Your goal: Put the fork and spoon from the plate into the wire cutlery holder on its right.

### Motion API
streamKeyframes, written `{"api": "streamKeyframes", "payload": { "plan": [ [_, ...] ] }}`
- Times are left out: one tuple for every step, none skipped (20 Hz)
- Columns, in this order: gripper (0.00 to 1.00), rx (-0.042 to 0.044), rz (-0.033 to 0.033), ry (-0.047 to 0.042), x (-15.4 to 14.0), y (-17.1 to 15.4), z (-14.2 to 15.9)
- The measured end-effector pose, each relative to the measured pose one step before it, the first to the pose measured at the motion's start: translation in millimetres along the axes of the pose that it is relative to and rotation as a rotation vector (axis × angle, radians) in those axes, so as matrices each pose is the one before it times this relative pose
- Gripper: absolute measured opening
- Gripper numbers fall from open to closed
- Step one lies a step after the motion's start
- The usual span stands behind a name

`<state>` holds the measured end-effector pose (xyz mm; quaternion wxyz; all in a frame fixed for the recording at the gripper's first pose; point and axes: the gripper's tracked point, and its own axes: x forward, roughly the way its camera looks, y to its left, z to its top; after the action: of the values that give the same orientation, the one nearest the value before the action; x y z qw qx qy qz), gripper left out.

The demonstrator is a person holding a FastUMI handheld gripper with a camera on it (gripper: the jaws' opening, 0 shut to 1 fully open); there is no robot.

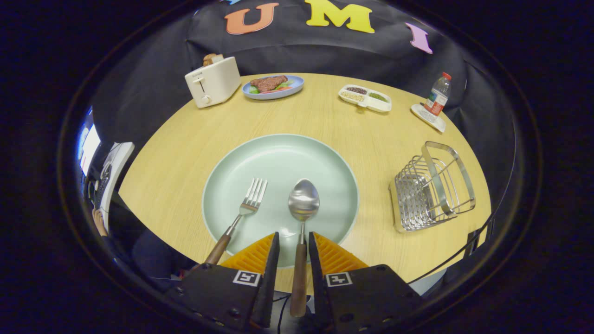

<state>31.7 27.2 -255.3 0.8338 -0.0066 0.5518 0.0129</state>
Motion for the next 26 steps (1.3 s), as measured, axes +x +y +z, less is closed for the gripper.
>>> {"api": "streamKeyframes", "payload": {
  "plan": [
    [0.24, 0.01043, -0.03177, 0.01876, -3.46, -7.94, -4.10],
    [0.11, 0.01937, 0.01695, 0.00993, 2.60, 3.60, 0.87],
    [0.12, 0.00956, 0.01546, 0.00662, 2.97, 1.82, -1.11],
    [0.13, 0.00374, -0.00235, 0.01195, -3.85, -3.01, -2.91],
    [0.13, 0.01866, 0.03023, -0.00887, 5.75, 2.28, 5.86],
    [0.03, 0.01558, 0.01017, -0.00608, -0.84, -1.05, -0.36],
    [0.04, 0.00707, 0.01117, -0.00321, -1.40, -0.08, -0.79],
    [0.01, 0.00678, 0.00782, -0.00204, -1.62, -0.78, 1.99],
    [0.01, 0.00725, 0.00486, -0.00552, -0.01, -1.44, 0.10],
    [0.01, 0.00427, 0.00221, -0.00523, -1.36, -1.12, 1.32],
    [0.01, 0.00028, 0.00502, -0.00688, -1.81, -0.86, 2.81],
    [0.01, 0.00038, 0.01093, -0.00247, -2.96, 2.44, 1.94],
    [0.01, 0.00083, 0.01854, -0.00209, -5.09, 3.41, 1.87],
    [0.01, 0.00387, 0.02099, -0.00033, -7.59, 2.59, 2.97],
    [0.01, 0.00718, 0.02063, -0.00489, -10.04, 2.18, 3.97],
    [0.00, 0.00119, 0.01638, -0.00627, -12.03, 0.47, 6.07],
    [0.01, 0.00202, 0.00918, -0.00729, -11.93, -1.22, 6.07],
    [0.01, 0.00813, 0.00379, -0.00799, -12.42, -3.00, 7.15],
    [0.01, 0.00741, -0.00036, -0.00665, -13.22, -5.56, 8.01],
    [0.01, 0.00658, -0.00664, -0.00915, -13.47, -8.03, 8.43],
    [0.01, 0.00462, -0.01126, -0.01459, -12.39, -8.77, 8.03],
    [0.01, 0.00371, -0.01457, -0.02195, -12.39, -11.37, 9.97],
    [0.01, 0.00356, -0.01650, -0.02054, -10.05, -11.33, 8.37],
    [0.00, 0.00754, -0.01871, -0.01224, -8.31, -12.32, 7.06],
    [0.01, 0.00561, -0.02179, -0.00359, -5.77, -13.08, 3.21],
    [0.00, 0.00268, -0.01566, 0.00530, -4.61, -10.77, 1.67]
  ]
}}
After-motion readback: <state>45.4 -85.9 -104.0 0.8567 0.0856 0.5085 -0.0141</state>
